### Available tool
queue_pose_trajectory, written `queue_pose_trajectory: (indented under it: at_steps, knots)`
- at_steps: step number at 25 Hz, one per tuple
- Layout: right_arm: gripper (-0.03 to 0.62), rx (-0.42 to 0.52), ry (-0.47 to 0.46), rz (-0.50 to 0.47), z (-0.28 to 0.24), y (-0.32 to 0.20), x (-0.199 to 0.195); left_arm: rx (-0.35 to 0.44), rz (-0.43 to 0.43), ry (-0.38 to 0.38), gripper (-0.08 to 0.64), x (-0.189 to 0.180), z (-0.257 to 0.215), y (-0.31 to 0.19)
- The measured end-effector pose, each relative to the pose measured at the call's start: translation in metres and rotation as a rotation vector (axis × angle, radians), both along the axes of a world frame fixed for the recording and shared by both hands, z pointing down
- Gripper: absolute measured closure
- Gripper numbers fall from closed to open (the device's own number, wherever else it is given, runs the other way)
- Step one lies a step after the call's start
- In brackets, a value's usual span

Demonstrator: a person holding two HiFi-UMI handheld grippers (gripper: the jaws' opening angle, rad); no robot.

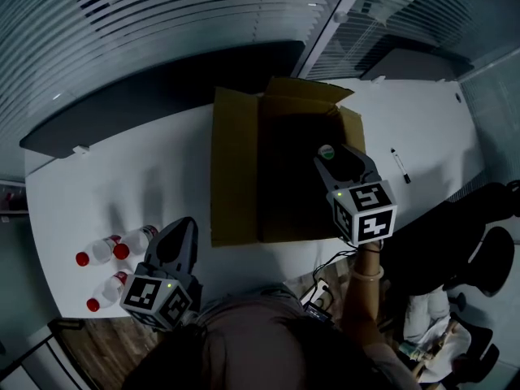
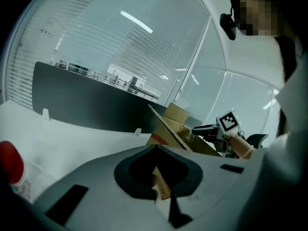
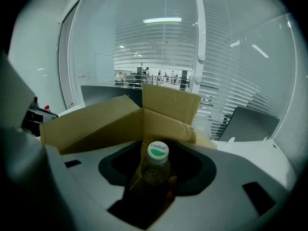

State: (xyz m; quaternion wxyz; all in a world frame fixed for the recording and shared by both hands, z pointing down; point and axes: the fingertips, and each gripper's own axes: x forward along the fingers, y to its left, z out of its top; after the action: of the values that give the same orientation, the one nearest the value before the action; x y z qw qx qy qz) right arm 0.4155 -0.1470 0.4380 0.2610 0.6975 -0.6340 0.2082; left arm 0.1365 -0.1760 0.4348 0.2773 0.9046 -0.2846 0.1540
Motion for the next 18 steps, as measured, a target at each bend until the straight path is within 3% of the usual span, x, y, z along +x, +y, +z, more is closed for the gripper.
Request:
queue_pose_trajectory:
  at_steps: [18]
  knots:
    - [0.417, -0.177, 0.045, -0.042, 0.025, -0.001, 0.003, -0.046, 0.011, 0.008, 0.551, -0.004, 0.014, -0.002]
